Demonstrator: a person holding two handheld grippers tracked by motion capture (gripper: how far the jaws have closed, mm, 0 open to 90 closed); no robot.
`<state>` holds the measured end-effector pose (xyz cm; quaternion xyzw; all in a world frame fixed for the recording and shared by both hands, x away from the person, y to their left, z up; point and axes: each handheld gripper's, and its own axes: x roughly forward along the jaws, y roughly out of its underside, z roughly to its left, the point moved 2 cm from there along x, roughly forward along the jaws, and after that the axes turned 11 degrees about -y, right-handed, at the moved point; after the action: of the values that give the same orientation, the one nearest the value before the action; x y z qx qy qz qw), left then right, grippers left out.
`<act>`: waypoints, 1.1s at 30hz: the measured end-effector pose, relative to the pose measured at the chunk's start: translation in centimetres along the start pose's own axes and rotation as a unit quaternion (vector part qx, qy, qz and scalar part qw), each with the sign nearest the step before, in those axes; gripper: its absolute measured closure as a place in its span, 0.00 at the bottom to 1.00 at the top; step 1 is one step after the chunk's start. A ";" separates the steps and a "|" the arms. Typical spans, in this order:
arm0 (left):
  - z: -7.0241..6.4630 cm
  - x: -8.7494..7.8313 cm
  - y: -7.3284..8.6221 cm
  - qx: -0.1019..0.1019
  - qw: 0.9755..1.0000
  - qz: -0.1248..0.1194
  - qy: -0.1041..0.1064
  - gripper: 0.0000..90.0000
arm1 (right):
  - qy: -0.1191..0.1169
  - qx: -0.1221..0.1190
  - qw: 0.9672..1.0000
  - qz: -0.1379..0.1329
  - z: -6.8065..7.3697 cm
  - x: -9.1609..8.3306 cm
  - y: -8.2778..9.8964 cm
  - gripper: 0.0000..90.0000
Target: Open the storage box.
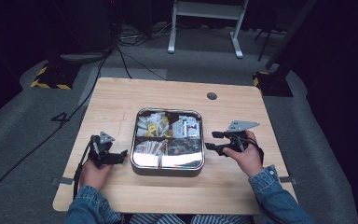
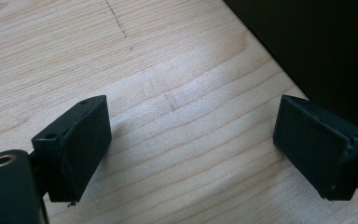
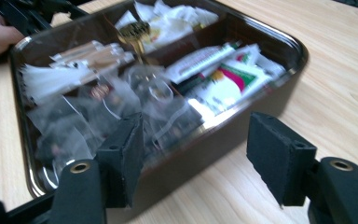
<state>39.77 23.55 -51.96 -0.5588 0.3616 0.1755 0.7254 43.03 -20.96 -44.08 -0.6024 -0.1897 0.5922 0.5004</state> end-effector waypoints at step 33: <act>0.1 0.0 -0.1 0.005 1.000 -0.002 0.004 0.14 | -0.043 -0.037 0.996 0.071 2.1 10.0 -6.6 0.45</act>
<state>39.87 23.58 -51.93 -0.5569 0.3640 0.1701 0.7270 45.83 -9.10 -43.44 -0.6064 -0.1896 0.6438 0.4263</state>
